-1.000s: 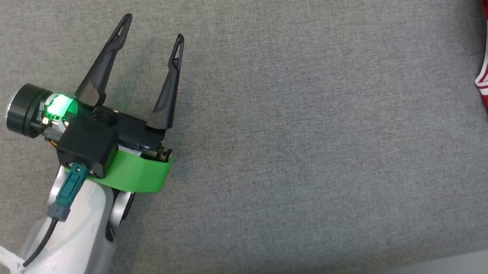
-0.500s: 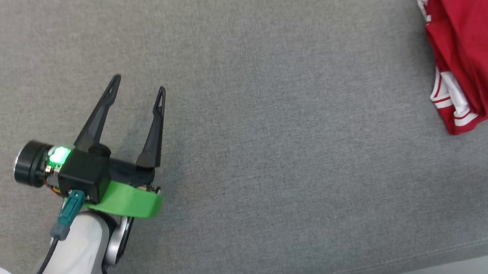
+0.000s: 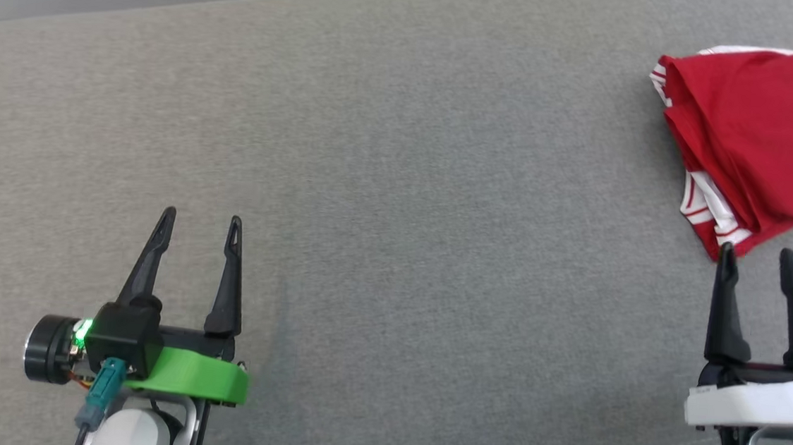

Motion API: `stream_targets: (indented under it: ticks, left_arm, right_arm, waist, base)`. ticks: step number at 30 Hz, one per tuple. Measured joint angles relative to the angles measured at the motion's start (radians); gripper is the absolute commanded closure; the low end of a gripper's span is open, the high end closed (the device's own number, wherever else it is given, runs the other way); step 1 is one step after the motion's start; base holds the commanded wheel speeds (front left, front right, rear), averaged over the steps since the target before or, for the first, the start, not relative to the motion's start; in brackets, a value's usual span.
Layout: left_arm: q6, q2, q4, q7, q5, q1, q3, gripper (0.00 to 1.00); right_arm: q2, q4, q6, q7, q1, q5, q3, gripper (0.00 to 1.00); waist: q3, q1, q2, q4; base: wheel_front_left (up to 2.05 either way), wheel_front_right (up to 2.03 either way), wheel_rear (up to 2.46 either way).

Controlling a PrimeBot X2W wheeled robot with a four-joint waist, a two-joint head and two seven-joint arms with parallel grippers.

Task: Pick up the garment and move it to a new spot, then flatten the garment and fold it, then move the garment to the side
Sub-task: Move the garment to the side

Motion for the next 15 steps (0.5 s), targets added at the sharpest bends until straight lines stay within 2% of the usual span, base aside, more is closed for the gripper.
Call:
stream_targets:
  ticks: [7,15]
  left_arm:
    - [0.01,0.0,0.054,-0.019,-0.02,0.04,0.019,0.0]
    - [-0.002,0.003,0.088,-0.029,-0.047,0.084,0.036,0.0]
  right_arm:
    - [0.015,-0.059,0.0,0.059,0.064,-0.029,0.035,0.0]
    - [0.017,-0.104,0.0,0.108,0.117,-0.063,0.048,0.0]
  waist:
    - [-0.058,0.0,0.0,0.077]
    - [-0.137,0.0,0.0,0.15]
  base:
    - [0.0,0.0,0.0]
    - [0.0,0.0,0.0]
